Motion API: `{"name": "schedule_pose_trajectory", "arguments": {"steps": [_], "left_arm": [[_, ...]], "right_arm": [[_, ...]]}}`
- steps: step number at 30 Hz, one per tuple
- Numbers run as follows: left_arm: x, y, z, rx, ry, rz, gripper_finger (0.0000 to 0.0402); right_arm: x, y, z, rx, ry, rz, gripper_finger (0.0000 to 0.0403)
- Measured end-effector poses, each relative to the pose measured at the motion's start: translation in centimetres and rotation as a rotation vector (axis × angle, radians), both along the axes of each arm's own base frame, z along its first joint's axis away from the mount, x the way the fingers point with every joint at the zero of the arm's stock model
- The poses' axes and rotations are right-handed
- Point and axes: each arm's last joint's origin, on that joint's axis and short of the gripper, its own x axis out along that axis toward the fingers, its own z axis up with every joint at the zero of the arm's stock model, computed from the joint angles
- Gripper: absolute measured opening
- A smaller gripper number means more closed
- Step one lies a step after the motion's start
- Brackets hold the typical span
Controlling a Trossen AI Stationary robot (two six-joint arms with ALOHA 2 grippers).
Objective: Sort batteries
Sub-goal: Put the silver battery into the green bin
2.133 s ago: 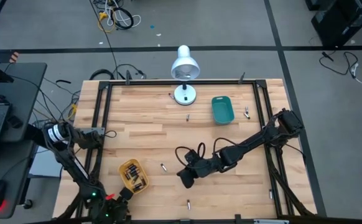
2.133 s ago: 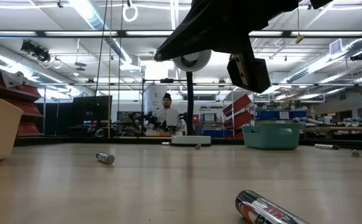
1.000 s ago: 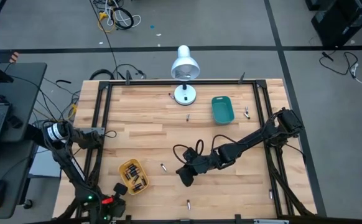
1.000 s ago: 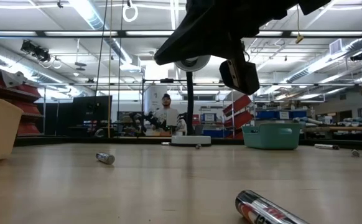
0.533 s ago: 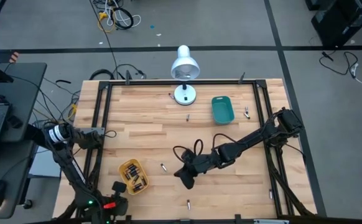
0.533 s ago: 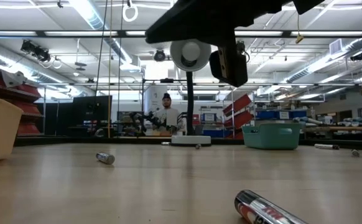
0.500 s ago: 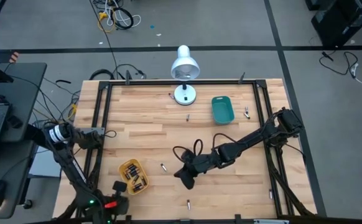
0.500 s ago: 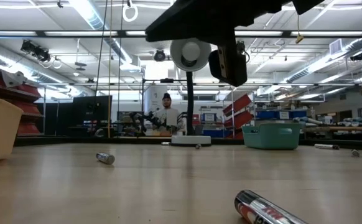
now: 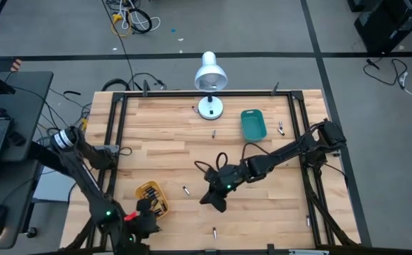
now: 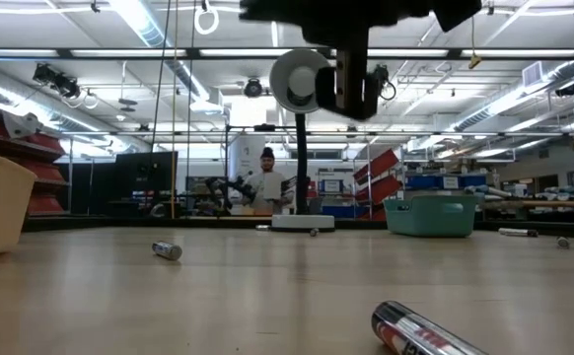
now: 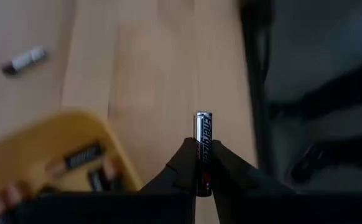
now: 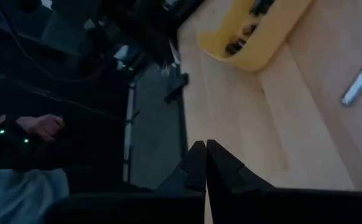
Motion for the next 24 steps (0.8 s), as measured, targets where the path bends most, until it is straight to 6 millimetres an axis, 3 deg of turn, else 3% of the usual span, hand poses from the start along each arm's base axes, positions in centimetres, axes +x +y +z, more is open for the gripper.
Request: {"name": "schedule_pose_trajectory", "arguments": {"steps": [5, 10, 17, 24], "left_arm": [[2.3, 1.2, 2.3, -0.007, -0.118, 0.065, 0.0037], [5.6, 3.7, 2.9, 0.035, -0.179, 0.151, 0.0037], [10.6, 7.8, 4.3, -0.023, -0.322, 0.279, 0.0037], [14.2, 14.5, 4.2, -0.062, -0.273, 0.389, 0.0037]], "right_arm": [[-0.8, -0.6, 2.7, -0.042, -0.097, 0.034, 0.0000], [-2.3, -2.4, 5.0, -0.156, -0.100, -0.035, 0.0002], [-5.5, -6.6, 5.0, -0.386, 0.209, -0.246, 0.0016], [-9.8, -10.0, 7.0, -0.463, 0.396, -0.429, 0.0025]]}}
